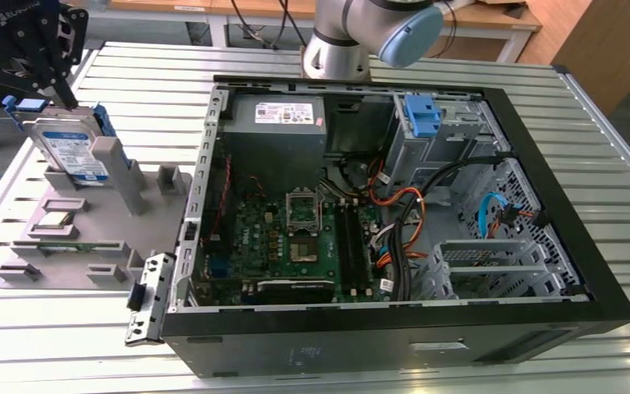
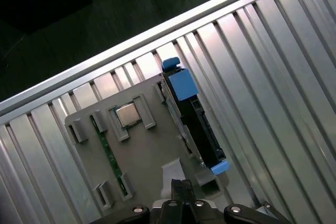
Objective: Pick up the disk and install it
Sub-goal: 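Reach for the disk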
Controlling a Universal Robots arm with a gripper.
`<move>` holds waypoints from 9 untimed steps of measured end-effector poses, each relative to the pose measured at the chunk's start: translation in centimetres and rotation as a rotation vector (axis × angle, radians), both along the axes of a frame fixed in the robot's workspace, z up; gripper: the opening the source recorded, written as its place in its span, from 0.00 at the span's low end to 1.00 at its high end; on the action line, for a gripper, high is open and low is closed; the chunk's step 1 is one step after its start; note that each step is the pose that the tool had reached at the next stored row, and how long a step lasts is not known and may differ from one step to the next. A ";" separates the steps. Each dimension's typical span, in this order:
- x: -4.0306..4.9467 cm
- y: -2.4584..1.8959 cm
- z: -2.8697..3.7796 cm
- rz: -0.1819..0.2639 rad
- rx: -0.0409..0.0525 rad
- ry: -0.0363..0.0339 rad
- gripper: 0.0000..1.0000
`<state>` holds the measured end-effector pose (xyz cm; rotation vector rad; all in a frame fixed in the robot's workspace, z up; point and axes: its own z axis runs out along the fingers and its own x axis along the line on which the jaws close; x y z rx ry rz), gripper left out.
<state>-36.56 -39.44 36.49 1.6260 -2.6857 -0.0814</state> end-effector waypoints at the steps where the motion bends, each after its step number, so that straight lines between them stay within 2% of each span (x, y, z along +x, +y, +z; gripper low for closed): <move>1: 0.00 0.00 0.00 0.000 0.0000 0.0000 0.10; 3: 0.00 0.00 -0.02 -0.010 0.0000 0.0000 0.10; 9: 0.00 0.00 -0.10 -0.119 0.0001 -0.0001 0.10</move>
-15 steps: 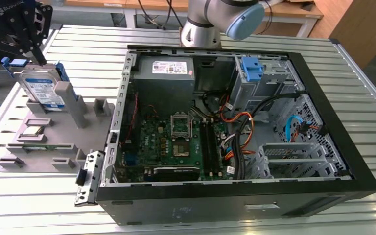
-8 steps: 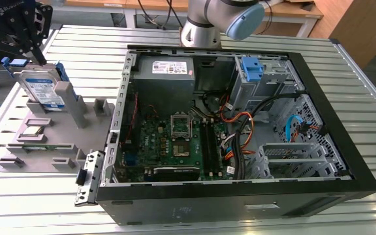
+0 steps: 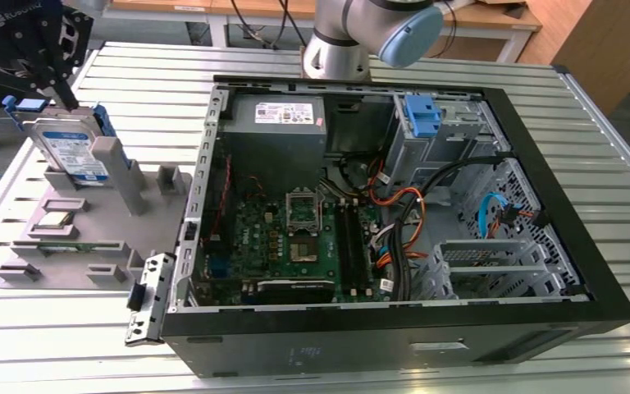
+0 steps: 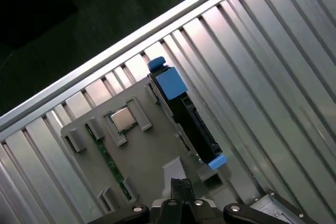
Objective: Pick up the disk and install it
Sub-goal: 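Reach for the disk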
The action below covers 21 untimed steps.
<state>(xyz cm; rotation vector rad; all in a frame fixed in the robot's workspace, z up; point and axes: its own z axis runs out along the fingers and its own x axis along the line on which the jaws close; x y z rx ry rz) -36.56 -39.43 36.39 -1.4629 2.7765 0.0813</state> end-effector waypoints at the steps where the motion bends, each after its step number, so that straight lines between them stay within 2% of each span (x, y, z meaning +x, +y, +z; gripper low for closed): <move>1: 0.00 0.00 -0.01 -0.018 0.0000 0.0000 0.10; 21: 0.00 0.00 -0.28 -0.382 -0.0001 0.0000 0.10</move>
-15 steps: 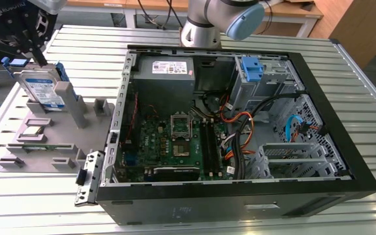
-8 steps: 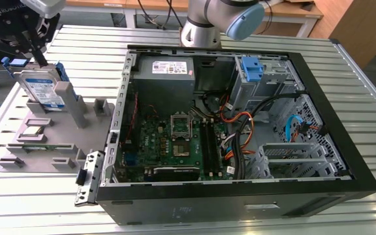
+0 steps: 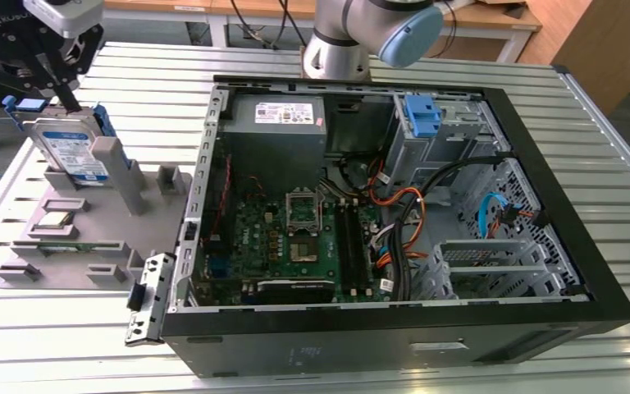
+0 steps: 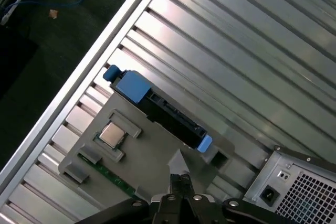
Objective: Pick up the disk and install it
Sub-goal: 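Reach for the disk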
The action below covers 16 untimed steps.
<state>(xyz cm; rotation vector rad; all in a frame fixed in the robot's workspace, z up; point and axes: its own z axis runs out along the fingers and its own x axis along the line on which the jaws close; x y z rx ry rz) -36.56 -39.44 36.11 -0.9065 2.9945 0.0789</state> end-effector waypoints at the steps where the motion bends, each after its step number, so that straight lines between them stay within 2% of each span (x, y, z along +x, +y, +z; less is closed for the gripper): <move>1: 0.00 0.00 -0.01 -0.018 0.0000 0.0000 0.10; 16: 0.00 0.00 -0.23 -0.291 -0.0001 0.0001 0.10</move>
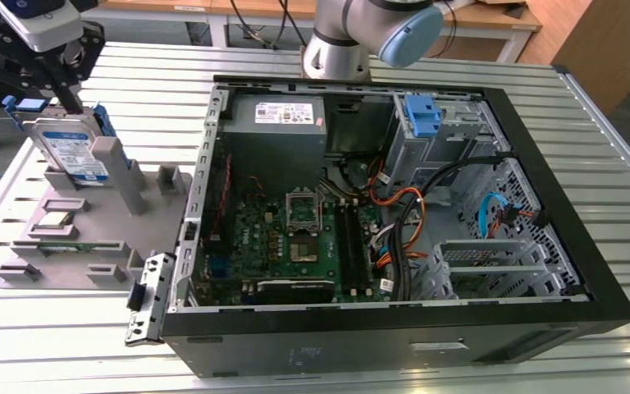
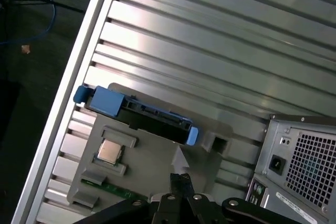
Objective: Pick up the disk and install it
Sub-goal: 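Reach for the disk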
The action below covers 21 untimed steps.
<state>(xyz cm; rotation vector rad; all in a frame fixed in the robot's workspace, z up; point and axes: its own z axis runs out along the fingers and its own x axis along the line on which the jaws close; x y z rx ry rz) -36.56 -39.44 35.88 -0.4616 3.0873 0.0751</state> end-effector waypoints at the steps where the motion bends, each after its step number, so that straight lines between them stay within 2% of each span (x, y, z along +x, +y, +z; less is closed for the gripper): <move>1: 0.00 0.00 -0.02 -0.018 0.0000 0.0000 0.10; 2: 0.00 0.00 -0.03 -0.032 0.0001 0.0000 0.10; 9: -0.41 0.17 -0.11 -0.041 0.0001 0.0000 0.10; 21: -2.50 0.54 -0.26 -0.060 0.0012 -0.0001 0.10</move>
